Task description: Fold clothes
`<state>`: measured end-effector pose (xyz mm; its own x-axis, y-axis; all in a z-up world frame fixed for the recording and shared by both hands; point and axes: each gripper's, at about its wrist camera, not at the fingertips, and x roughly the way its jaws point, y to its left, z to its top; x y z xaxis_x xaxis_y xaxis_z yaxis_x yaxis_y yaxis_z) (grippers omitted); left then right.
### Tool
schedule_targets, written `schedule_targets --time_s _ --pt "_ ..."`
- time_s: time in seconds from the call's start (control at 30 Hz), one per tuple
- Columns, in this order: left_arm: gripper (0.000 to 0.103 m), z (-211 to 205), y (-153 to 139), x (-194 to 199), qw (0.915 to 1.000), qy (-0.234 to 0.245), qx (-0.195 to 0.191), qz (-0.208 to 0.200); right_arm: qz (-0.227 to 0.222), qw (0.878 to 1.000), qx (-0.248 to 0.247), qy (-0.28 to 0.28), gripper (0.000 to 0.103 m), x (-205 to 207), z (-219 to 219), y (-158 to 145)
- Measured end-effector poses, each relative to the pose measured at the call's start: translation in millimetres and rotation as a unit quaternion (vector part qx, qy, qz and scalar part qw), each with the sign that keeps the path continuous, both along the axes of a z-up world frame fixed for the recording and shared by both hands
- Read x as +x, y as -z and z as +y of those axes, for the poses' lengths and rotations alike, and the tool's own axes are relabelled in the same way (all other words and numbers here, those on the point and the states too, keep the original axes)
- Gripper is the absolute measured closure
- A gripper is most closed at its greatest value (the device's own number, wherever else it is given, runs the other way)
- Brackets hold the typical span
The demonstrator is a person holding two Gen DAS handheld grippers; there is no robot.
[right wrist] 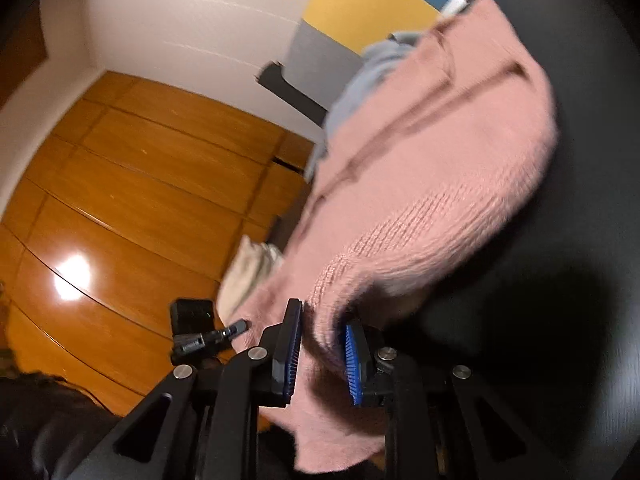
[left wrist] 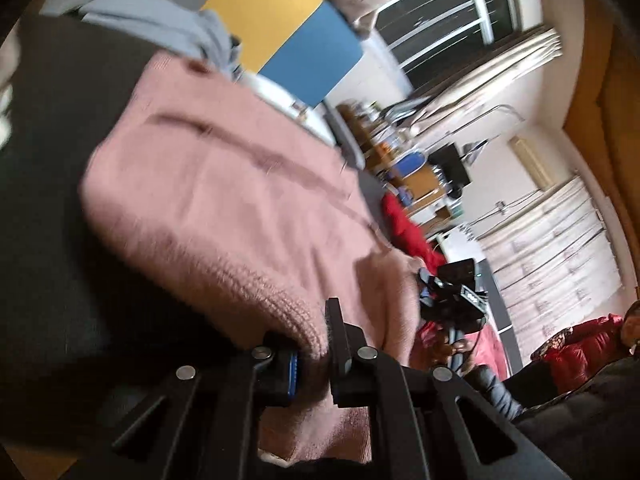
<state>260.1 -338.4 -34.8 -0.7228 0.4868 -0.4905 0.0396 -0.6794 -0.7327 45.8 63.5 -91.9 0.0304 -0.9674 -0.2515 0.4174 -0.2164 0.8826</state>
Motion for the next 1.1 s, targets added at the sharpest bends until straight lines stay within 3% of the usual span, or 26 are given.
schedule_targets --time_s 0.13,0.2,0.4,0.43,0.5,0.57,0.67,0.83,0.87,0.93,0.97,1.0,1.1 --pt "0.094 -18.2 -12.1 -35.2 0.9995 -0.011 -0.001 0.029 0.011 0.999 -0.023 0.034 0.083 -33.5 -17.0 -11.7" --pt "0.094 -23.0 -5.7 -49.0 0.9997 -0.015 -0.006 0.019 0.017 0.998 -0.017 0.052 0.083 -53.3 -25.6 -15.6" --pt "0.095 -32.9 27.5 -78.4 0.999 -0.018 -0.02 -0.035 0.019 0.996 0.072 0.057 0.08 -81.8 -38.2 -17.4" --pt "0.095 -33.3 34.3 -76.9 0.9988 -0.017 -0.018 -0.043 0.027 0.995 0.088 0.05 0.076 -76.0 -32.2 -19.4" --pt "0.095 -33.3 46.7 -71.0 0.9981 -0.017 -0.01 -0.058 0.023 0.993 0.105 0.038 0.048 -61.7 -17.0 -18.8" --pt "0.095 -33.6 56.9 -66.2 0.9974 -0.019 -0.002 -0.07 0.013 0.993 0.113 0.022 0.032 -41.0 0.7 -15.1" --pt "0.094 -31.9 62.7 -59.0 0.9968 -0.025 0.005 -0.076 0.001 0.994 0.104 -0.014 0.029 -7.4 10.4 -9.0" --pt "0.092 -22.2 64.3 -44.8 0.9957 -0.03 -0.012 -0.087 0.036 0.987 0.14 -0.066 0.017 30.0 -34.0 5.0" --pt "0.093 -20.4 62.9 -40.4 0.9957 -0.029 -0.016 -0.086 0.049 0.984 0.152 -0.075 0.018 36.6 -42.9 6.2" --pt "0.094 -15.8 59.3 -29.6 0.9964 -0.021 -0.014 -0.082 0.088 0.975 0.185 -0.086 0.042 47.8 -55.7 4.4" --pt "0.094 -13.3 57.3 -23.7 0.9967 -0.015 -0.011 -0.079 0.087 0.972 0.199 -0.089 0.068 50.3 -57.3 8.3" --pt "0.094 -10.8 55.3 -17.8 0.9971 -0.009 -0.008 -0.076 0.076 0.97 0.209 -0.098 0.08 52.9 -57.9 14.4" --pt "0.095 -3.4 49.2 -0.1 0.9978 0.008 0.001 -0.066 0.065 0.971 0.207 -0.103 0.083 56.6 -56.2 22.2"
